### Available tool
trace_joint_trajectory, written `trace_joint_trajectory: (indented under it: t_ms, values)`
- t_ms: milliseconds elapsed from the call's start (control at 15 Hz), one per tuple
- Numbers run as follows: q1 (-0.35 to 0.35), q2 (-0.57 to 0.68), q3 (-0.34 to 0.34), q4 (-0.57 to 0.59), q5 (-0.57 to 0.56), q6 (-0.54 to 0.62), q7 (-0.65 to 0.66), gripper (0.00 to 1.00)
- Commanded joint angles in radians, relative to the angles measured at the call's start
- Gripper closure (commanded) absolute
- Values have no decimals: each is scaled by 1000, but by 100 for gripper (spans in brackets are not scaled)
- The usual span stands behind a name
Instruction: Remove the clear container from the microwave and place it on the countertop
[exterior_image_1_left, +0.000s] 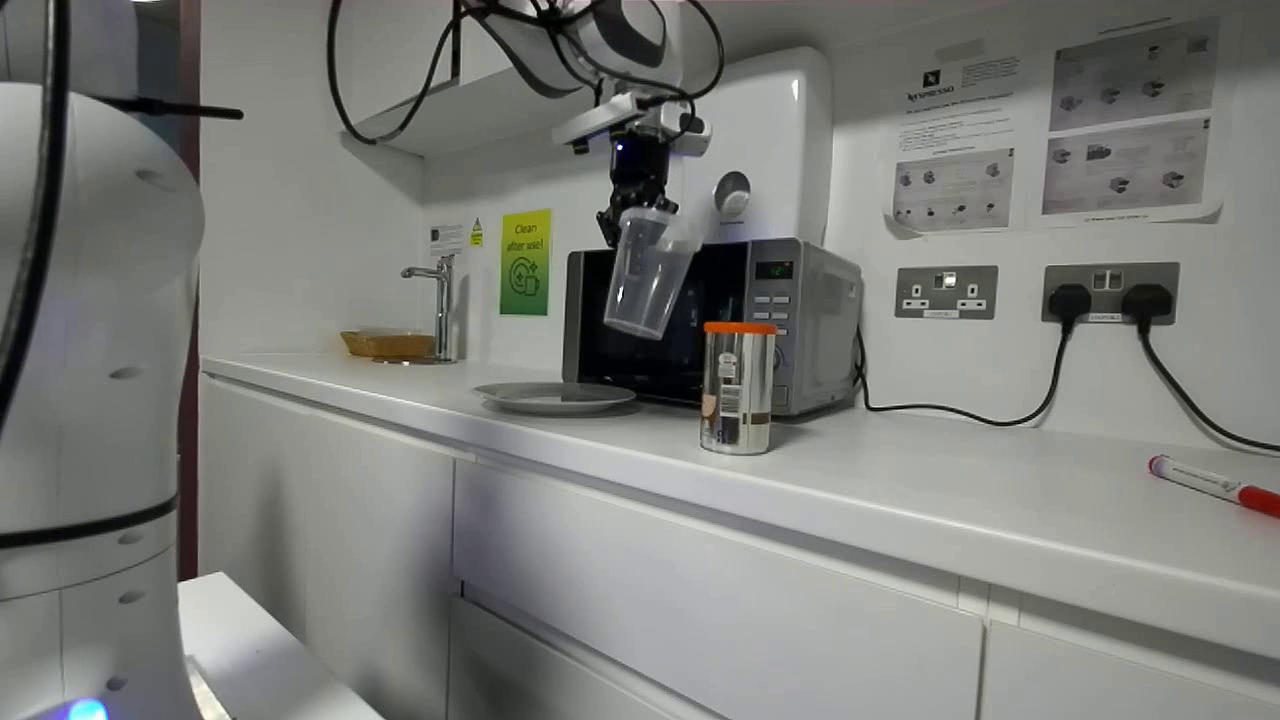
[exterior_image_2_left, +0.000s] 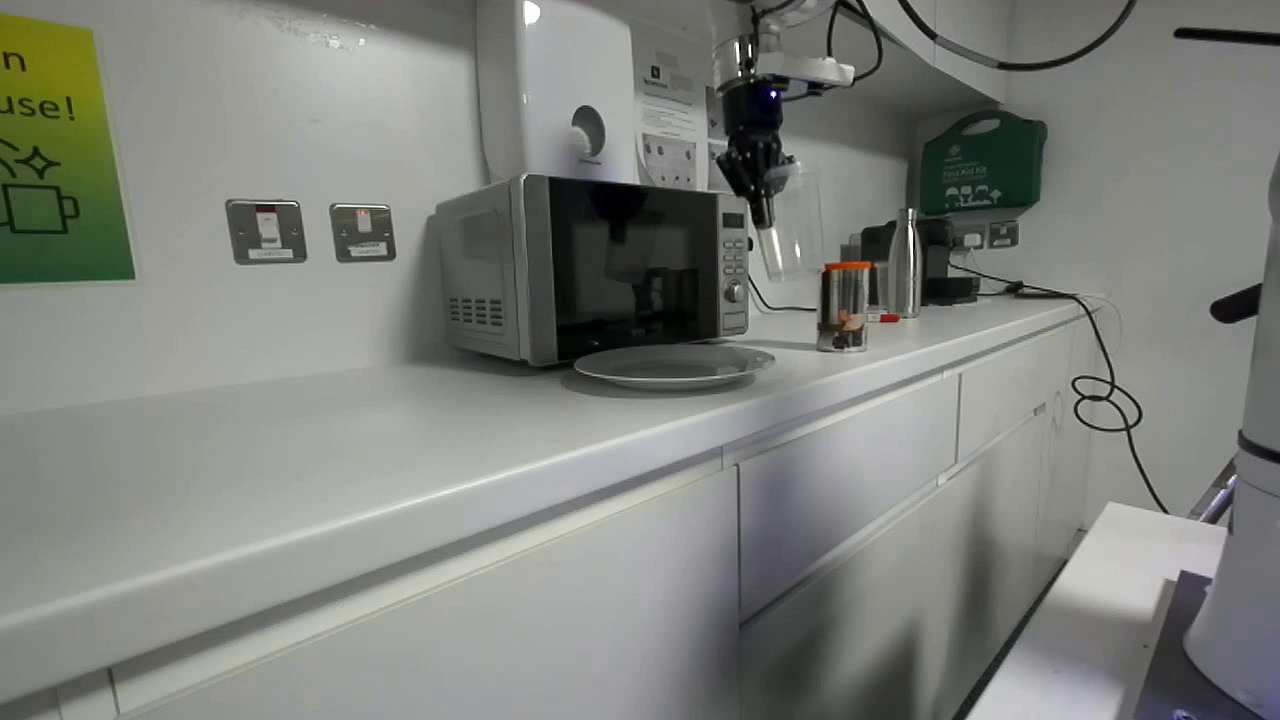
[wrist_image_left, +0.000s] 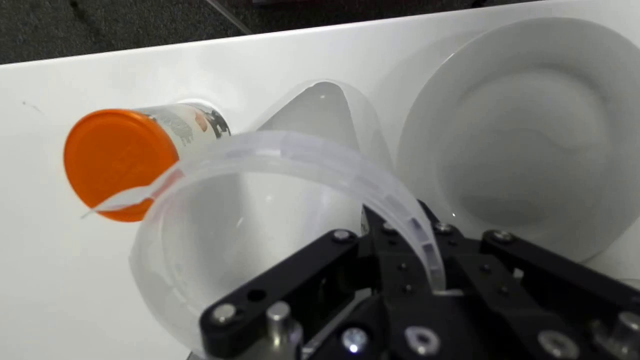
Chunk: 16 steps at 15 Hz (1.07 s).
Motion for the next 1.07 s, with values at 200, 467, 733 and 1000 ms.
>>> trace_joint_trajectory:
  t_ms: [200,467,733,1000]
  values:
    - [-11,-76,14,-275,13,244,59,99]
    - [-13,-88,28,-377,-20,376,100,99]
    - [-20,-113,40,-434,-61,486,139,99]
    - [-24,-134,45,-469,-81,543,160,99]
